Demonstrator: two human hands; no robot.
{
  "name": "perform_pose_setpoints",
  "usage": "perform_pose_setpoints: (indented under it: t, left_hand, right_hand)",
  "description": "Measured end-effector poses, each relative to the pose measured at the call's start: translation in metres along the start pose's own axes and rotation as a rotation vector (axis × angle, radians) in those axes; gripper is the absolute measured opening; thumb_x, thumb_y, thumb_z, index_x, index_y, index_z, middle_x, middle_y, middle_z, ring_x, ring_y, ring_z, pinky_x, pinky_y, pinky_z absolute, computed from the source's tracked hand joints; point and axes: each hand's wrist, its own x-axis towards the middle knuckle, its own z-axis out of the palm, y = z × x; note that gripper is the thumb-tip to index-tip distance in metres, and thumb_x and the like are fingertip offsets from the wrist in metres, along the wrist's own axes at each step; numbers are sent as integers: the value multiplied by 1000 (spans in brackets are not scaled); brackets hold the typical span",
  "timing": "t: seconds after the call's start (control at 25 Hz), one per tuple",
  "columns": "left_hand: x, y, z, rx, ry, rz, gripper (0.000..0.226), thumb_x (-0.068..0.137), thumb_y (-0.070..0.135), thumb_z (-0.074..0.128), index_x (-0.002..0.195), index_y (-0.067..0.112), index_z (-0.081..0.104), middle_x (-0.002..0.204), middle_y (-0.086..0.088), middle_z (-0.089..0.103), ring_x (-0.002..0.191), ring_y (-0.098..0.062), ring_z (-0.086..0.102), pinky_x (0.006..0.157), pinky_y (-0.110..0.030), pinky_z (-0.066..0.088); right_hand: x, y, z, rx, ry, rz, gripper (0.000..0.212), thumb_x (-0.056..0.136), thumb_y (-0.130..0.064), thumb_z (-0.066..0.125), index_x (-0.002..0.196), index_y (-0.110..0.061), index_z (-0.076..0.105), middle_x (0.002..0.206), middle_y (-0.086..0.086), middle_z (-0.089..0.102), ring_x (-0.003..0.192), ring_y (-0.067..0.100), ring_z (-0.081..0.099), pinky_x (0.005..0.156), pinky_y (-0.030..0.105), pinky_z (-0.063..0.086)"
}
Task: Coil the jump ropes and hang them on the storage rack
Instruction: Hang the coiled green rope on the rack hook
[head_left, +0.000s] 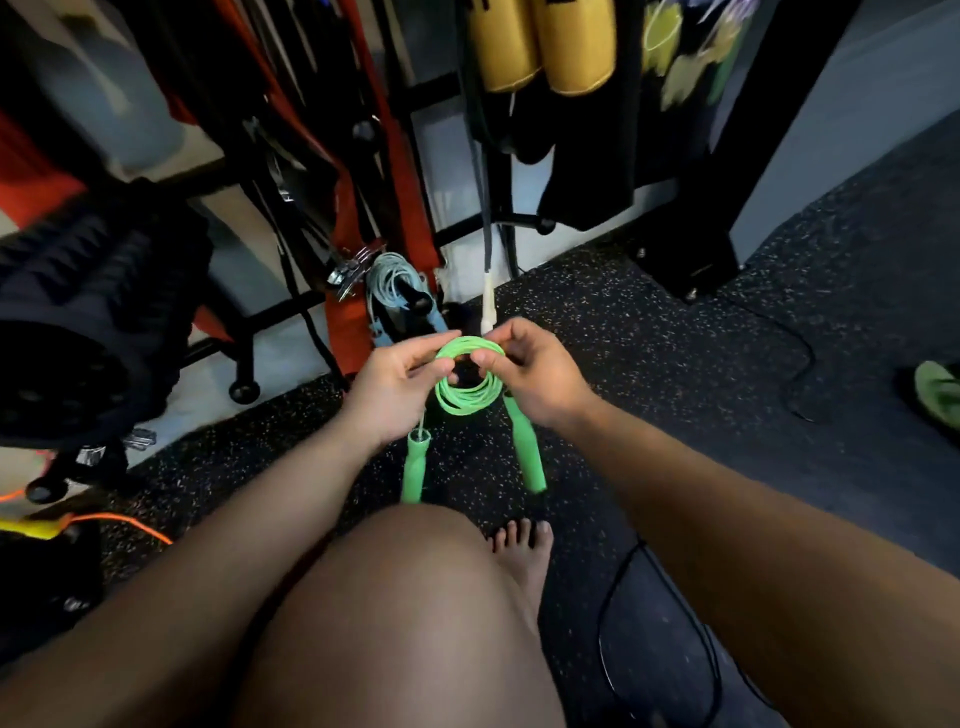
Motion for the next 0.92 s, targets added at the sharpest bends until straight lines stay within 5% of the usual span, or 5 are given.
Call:
perform_pose_setpoints:
  t: [0.24,0.4,0.52,0.76,0.92]
  left_hand:
    - [65,-38,-15,-196,350,-88,31,93,8,72,119,25,73,108,7,76,98,-9,74,98,-31,57]
    - [100,-54,-22,-209,410,-67,30,95,5,69,122,18,70,101,8,72,78,6,71,66,-14,58]
    - [119,-80,-21,-155,434,-63,29,93,14,74,121,17,74,102,-1,77,76,0,70,82,-24,59]
    - [159,-108,-28,-211,458,-85,26,96,8,69,121,11,73,97,14,72,78,15,66,75,-6,48]
    - [184,-124,-30,-169,495,-71,24,99,11,66,121,12,74,111,8,71,101,7,67,90,-5,46]
  right_hand:
    - [98,11,28,111,-5,62,10,89,-19,75,93,-24,68,97,16,76,91,26,71,96,47,55]
    - [147,26,37,145,-16,44,15,85,-17,79,91,-30,73,101,18,75,99,32,71,97,48,55]
    - [163,47,39,141,1,35,13,85,-22,79,91,-34,77,102,5,77,107,30,69,99,47,54]
    - [197,71,57,163,38,104,24,93,-12,70,115,-8,73,109,3,76,93,9,72,90,24,57]
    - [227,83,69,95,73,183,27,88,-22,76,113,-14,76,104,3,78,94,14,74,95,37,58]
